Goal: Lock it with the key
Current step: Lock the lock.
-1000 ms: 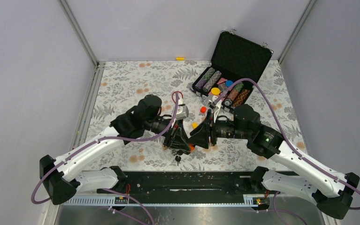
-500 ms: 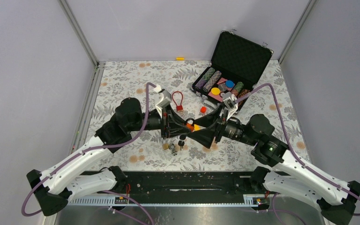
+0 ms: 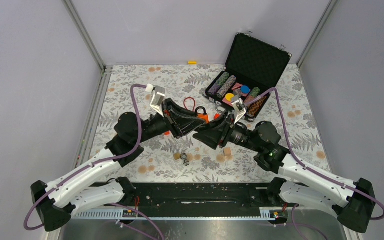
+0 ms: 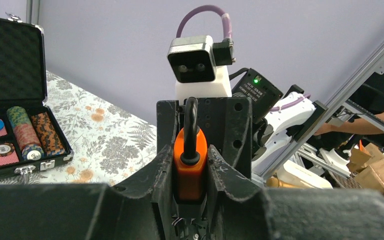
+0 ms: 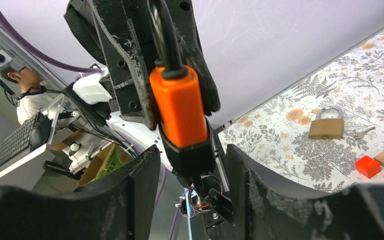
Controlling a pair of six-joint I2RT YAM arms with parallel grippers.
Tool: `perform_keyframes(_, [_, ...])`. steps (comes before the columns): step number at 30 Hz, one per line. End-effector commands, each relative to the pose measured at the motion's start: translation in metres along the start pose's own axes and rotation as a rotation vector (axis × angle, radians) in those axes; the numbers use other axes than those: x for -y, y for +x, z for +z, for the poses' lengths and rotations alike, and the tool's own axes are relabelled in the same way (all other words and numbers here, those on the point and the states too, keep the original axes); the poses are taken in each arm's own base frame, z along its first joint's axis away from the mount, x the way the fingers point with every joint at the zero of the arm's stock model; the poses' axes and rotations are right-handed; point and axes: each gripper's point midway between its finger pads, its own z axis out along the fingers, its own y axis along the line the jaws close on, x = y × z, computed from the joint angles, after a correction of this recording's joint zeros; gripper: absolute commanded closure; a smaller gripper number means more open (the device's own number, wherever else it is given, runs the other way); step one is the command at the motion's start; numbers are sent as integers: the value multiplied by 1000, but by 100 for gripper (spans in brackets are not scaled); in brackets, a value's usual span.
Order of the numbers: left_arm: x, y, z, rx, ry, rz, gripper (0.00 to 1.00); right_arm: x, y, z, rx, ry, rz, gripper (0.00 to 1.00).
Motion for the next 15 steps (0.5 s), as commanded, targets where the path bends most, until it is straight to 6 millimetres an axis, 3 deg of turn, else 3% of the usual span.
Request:
perform_keyframes(1, [32,-50,-8,192,86,49,100,-22,-16,2,63,-91,3,56])
perform_keyframes(10, [38,-55,-16,219,99,61,100,-21,-17,3,71,-90,20,86])
perform_keyframes(12, [39,-54,-16,217,101,65,100,-22,-18,2,73,-94,23,84])
perform_keyframes(15, [39,-53,-17,214,105,64,100,-25,-19,2,73,-104,21,69])
